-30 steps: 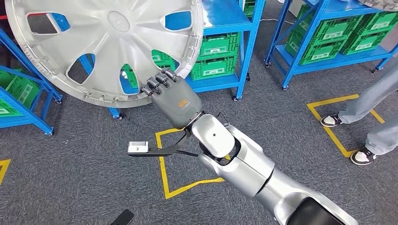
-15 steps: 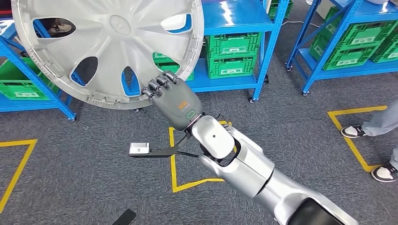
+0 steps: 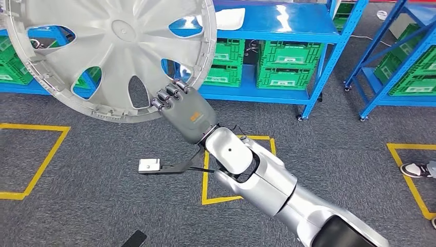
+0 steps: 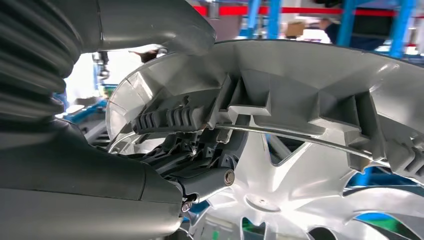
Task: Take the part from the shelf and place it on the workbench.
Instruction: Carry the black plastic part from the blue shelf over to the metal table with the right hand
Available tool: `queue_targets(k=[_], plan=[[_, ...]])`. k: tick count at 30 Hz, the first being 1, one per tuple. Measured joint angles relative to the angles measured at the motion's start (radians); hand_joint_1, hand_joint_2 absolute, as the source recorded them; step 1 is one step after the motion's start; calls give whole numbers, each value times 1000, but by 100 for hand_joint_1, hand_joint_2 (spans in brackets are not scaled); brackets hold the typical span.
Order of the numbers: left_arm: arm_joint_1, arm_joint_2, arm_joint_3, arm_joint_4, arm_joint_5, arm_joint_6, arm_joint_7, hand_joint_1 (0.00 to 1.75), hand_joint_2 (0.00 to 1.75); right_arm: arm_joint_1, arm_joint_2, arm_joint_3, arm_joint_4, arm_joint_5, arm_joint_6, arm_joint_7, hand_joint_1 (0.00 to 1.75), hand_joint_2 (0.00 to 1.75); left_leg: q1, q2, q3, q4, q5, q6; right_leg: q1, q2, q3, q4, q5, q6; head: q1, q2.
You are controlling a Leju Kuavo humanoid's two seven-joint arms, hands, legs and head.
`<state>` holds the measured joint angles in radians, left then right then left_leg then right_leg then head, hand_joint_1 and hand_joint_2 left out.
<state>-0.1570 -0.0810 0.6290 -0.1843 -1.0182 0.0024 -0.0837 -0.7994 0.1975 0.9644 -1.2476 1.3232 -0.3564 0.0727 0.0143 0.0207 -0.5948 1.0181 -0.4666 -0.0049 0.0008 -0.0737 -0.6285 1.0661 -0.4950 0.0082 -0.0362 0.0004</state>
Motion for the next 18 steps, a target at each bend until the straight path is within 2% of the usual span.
queue_targets(k=[2, 3, 4, 5, 6, 7, 9, 10, 11, 13, 14, 15, 17, 18], plan=[[-4, -1, 0, 0, 0, -2, 0, 0, 175, -1, 1, 0, 0, 0, 1, 0, 175, 175, 2, -21, -8, -1, 8, 10, -3, 52, -49, 114, -67, 6, 2, 0], [-4, -1, 1, 0, 0, -2, 0, 0, 175, 0, 0, 0, 0, 0, 2, 0, 175, 175, 2, -33, -13, 0, 11, 12, -3, 63, -79, 183, -97, 7, 3, 0], [-4, -1, 1, 0, 0, -2, 0, 0, 175, 1, 0, 0, 0, 1, 2, 0, 175, 175, 2, -46, -17, 2, 13, 12, -3, 67, -100, 232, -113, 6, 3, 0], [-3, -1, 1, 0, 0, -2, 0, 0, 175, 2, -1, 0, 0, 1, 3, 0, 175, 175, 2, -60, -21, 5, 15, 11, -3, 69, -105, 248, -110, 5, 4, 0], [-2, -1, 2, 0, 0, -2, 0, 0, 175, 3, 0, 0, 0, 1, 4, 0, 175, 175, 2, -75, -24, 8, 17, 9, -3, 72, -90, 223, -90, 1, 4, 0], [-2, -1, 2, 0, 0, -2, 0, 0, 175, 3, 0, 0, 0, 2, 4, 0, 175, 175, 2, -89, -27, 10, 19, 7, -3, 81, -57, 164, -58, -3, 5, 0], [-3, -3, 2, 0, -1, -2, -1, 0, 175, 0, 0, 0, 0, 2, 5, 0, 175, 175, 3, -115, -33, 15, 22, 0, -5, 124, 13, 32, -14, -13, 5, 0], [-4, -4, 2, 0, -2, -2, -1, 0, 175, -2, 1, 0, 0, 3, 6, 0, 175, 175, 3, -126, -38, 15, 26, -6, -5, 140, 33, -8, -5, -15, 5, 0], [-4, -5, 2, 0, -4, -2, -1, 0, 175, -4, 1, 0, 0, 3, 5, -1, 175, 175, 6, -136, -42, 14, 29, -13, -4, 149, 39, -26, -5, -17, 5, 0], [-1, -4, 2, 0, -7, -2, -2, 0, 175, -6, 3, 0, 1, 3, 4, -1, 175, 175, 10, -152, -49, 8, 38, -29, -3, 128, 40, -35, 3, -24, 6, 0], [2, -4, 2, 0, -8, -3, -1, 0, 175, -7, 5, 0, 1, 3, 3, -2, 175, 175, 10, -140, -54, 10, 36, -34, -4, 116, 42, -40, 7, -31, 5, 0], [2, -4, 2, 1, -8, -3, -1, 0, 175, -8, 6, 0, 1, 2, 2, -1, 175, 175, 8, -115, -64, 28, 24, -38, -7, 103, 44, -46, 12, -37, 2, 0], [0, -4, 2, 1, -9, -4, -1, 0, 175, -8, 8, 1, 3, 2, 0, 0, 175, 175, 5, -52, -107, 123, -32, -45, -8, 76, 44, -52, 16, -44, -4, 0], [-1, -4, 2, 1, -9, -4, -1, 0, 175, -7, 8, 1, 3, 3, -1, 0, 175, 175, 6, -37, -136, 191, -64, -49, -7, 62, 43, -52, 16, -45, -6, 0]])
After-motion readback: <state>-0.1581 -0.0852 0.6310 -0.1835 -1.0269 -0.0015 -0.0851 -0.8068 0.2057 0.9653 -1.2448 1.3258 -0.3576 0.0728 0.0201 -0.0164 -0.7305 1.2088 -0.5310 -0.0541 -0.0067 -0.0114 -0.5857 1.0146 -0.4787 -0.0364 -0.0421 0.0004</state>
